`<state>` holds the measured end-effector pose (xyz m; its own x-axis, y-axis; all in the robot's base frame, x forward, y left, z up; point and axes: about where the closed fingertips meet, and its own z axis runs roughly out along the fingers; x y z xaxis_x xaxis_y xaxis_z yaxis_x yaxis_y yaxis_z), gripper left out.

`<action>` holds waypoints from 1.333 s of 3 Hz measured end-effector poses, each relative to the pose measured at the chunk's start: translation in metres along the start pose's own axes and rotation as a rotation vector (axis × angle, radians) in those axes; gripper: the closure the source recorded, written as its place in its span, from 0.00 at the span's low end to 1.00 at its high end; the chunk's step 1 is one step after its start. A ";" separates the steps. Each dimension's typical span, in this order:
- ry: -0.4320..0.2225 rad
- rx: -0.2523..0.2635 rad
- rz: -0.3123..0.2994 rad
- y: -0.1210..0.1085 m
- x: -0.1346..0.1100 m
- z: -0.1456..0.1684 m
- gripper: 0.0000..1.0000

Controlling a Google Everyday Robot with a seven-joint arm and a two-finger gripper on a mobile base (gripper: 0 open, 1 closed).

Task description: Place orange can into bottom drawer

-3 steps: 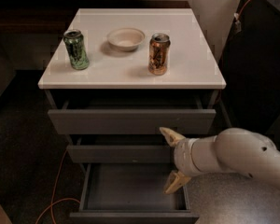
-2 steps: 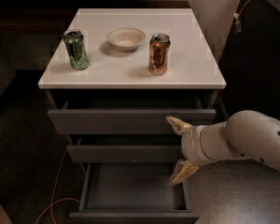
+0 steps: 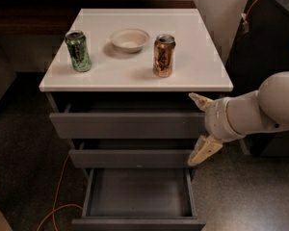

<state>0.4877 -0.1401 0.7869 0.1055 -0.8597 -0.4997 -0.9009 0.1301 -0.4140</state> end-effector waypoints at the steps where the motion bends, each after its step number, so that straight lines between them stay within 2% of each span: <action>1: 0.036 0.048 -0.037 -0.016 -0.008 -0.019 0.00; 2: 0.043 0.058 -0.045 -0.019 -0.010 -0.022 0.00; 3: -0.002 0.046 -0.016 -0.024 -0.013 -0.024 0.00; 4: -0.059 0.019 0.039 -0.040 -0.018 -0.022 0.00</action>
Offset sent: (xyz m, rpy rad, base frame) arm 0.0063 -0.0051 0.0268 -0.0456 -0.0592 -0.0119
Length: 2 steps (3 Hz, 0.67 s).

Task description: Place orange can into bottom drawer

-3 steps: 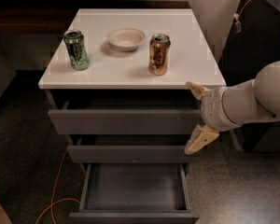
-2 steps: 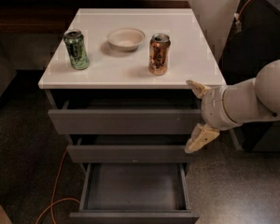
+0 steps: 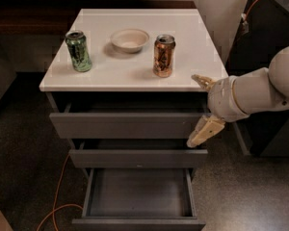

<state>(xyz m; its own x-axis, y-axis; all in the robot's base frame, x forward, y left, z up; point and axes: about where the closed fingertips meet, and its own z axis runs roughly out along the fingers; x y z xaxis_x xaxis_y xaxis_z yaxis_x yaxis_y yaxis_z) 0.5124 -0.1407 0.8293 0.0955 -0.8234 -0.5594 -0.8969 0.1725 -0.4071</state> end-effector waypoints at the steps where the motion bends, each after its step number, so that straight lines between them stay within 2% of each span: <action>1: -0.075 -0.017 0.080 -0.035 -0.013 0.007 0.00; 2: -0.154 -0.007 0.150 -0.068 -0.031 0.015 0.00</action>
Offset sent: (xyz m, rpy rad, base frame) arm 0.1040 0.0333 0.0587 0.3287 0.0731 -0.0822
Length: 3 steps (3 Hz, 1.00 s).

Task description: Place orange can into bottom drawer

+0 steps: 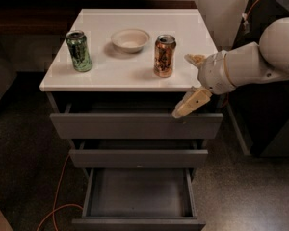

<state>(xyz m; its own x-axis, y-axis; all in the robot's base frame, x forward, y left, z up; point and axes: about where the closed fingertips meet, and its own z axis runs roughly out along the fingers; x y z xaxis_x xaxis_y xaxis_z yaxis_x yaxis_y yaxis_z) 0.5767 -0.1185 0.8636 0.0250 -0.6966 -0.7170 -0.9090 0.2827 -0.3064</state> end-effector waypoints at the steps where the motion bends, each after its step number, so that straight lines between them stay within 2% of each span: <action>1: -0.059 0.043 0.066 -0.027 -0.017 0.010 0.00; 3: -0.139 0.188 0.211 -0.076 -0.023 0.016 0.00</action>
Offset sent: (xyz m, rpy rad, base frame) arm 0.0916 -0.0010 0.0398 0.2574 -0.0567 -0.2952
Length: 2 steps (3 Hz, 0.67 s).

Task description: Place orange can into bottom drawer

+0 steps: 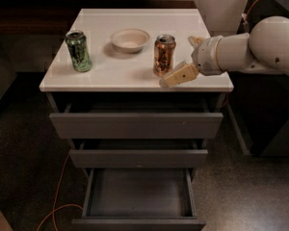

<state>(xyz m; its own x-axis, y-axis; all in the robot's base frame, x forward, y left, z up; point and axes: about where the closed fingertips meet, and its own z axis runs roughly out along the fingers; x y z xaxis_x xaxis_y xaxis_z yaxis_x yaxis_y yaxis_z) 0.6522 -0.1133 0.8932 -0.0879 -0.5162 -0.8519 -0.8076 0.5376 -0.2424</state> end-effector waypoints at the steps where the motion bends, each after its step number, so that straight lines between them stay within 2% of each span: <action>1: -0.050 0.014 0.040 -0.013 -0.014 0.021 0.00; 2: -0.082 0.010 0.058 -0.020 -0.025 0.038 0.00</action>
Offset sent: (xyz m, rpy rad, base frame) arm 0.0588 0.0361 0.0147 0.1380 -0.0175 -0.0204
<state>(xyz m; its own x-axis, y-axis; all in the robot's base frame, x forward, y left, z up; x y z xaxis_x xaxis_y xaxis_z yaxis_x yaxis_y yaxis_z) 0.6928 -0.0863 0.9020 -0.0862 -0.4281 -0.8996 -0.7966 0.5719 -0.1958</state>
